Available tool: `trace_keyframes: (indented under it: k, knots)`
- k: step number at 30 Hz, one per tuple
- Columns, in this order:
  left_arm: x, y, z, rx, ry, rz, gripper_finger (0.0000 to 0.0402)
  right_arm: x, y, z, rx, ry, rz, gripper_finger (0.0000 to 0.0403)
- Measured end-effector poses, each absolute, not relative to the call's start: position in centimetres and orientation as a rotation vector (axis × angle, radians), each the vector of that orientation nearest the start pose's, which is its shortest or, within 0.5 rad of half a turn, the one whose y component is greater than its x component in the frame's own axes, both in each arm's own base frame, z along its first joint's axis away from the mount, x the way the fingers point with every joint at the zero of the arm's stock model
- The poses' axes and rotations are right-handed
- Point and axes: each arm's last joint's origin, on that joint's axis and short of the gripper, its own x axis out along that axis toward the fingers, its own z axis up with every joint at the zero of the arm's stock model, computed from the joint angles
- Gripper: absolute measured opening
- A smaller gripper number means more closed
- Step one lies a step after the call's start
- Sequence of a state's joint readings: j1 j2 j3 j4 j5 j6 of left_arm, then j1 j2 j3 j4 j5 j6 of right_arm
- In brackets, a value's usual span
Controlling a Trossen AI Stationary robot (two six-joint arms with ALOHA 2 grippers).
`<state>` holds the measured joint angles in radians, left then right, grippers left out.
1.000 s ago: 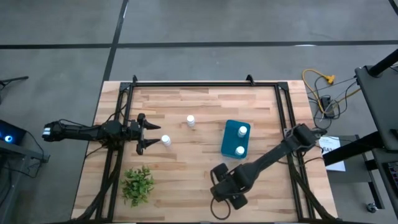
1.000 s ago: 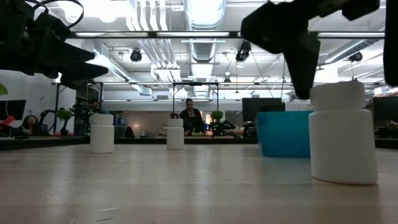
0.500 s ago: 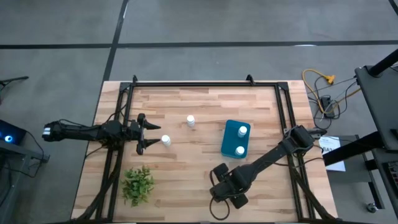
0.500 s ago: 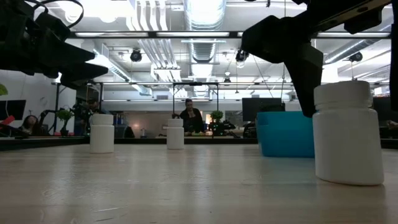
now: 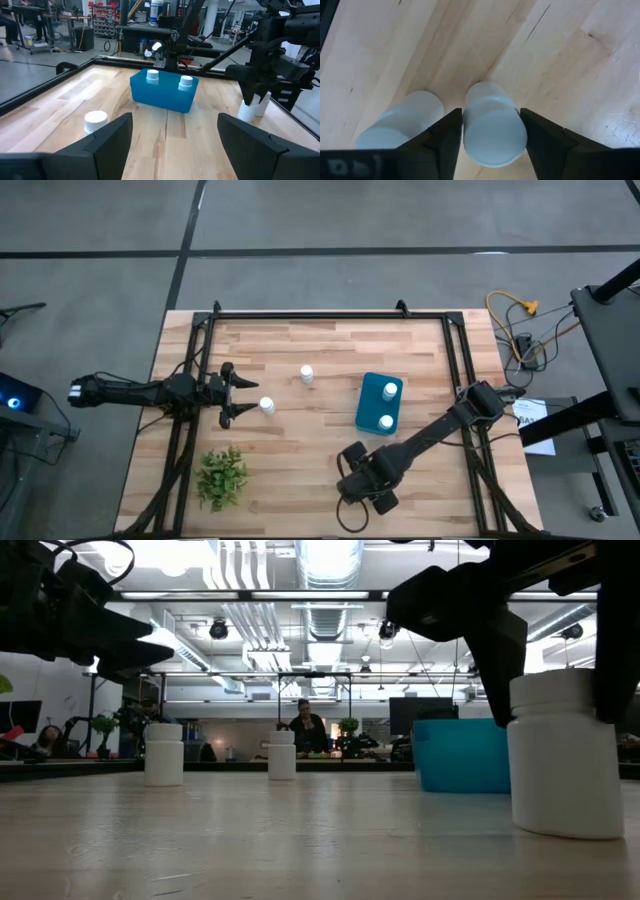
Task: Pick and place pill bottles into a basket
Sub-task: Put the white medicine bottle into the blue bin
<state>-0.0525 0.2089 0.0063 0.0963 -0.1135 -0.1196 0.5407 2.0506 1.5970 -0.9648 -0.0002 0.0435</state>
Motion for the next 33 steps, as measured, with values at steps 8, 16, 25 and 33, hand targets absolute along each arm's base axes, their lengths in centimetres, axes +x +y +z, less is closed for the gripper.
trace_keyframes:
  k: [8, 16, 25, 33]
  knots:
    - [11.0, -0.2, 15.8, -0.110, 0.102, 0.067, 0.0274, 35.0, 20.0, 18.9, -0.332, 1.393, 0.399, 0.0148]
    - [11.0, -0.3, 15.8, -0.111, 0.101, 0.066, 0.0274, 35.2, 18.7, 19.2, -0.319, 1.422, 0.370, 0.0148]
    - [11.0, -0.3, 15.8, -0.110, 0.100, 0.066, 0.0274, 34.5, 17.9, 21.5, -0.308, 1.399, 0.361, 0.0148]
    - [11.0, -0.3, 15.7, -0.111, 0.102, 0.066, 0.0274, 33.5, 15.7, 25.8, -0.289, 1.301, 0.294, 0.0148]
